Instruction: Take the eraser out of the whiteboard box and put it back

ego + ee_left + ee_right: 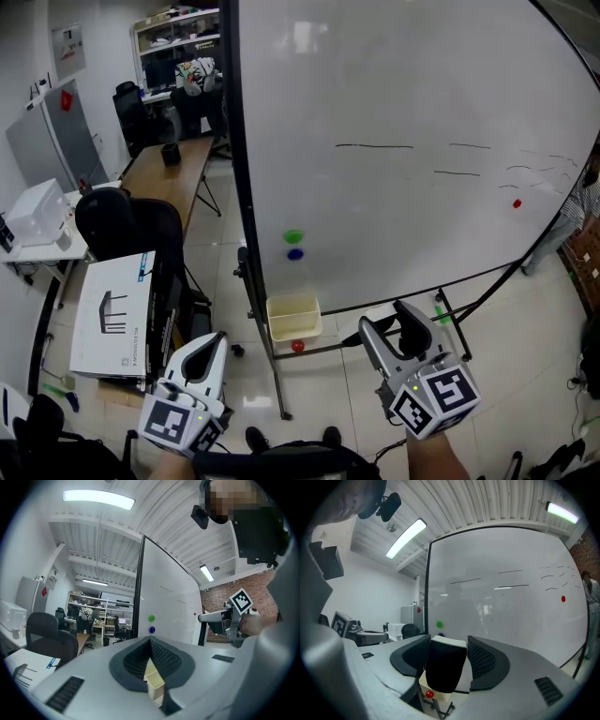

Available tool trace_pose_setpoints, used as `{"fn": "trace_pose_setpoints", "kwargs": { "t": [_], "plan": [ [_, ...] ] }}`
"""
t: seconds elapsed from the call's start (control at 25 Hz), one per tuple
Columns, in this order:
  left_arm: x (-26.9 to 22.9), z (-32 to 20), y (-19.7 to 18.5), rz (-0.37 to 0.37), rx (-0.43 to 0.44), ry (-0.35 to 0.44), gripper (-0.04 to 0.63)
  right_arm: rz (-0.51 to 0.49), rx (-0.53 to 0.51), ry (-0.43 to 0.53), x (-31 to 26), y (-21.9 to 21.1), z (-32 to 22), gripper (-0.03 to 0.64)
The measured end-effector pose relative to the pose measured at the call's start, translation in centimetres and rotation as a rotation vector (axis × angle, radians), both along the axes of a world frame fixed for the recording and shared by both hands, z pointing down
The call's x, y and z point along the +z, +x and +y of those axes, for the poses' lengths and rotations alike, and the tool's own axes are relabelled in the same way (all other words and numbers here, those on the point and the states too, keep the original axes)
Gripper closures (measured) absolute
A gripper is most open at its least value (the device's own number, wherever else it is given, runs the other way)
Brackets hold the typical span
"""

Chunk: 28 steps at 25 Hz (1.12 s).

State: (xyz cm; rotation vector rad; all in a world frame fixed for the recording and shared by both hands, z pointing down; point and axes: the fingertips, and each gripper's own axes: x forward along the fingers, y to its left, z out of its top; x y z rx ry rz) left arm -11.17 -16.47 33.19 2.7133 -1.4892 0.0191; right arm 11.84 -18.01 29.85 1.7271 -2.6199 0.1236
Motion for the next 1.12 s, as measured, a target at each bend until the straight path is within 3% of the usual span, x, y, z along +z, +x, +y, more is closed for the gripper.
{"fn": "trace_pose_setpoints", "kwargs": {
  "t": [1.12],
  "plan": [
    [0.2, -0.7, -1.7, 0.056, -0.039, -0.014, 0.575, -0.004, -0.018, 0.008, -0.2, -1.5, -1.2, 0.341]
  ]
}}
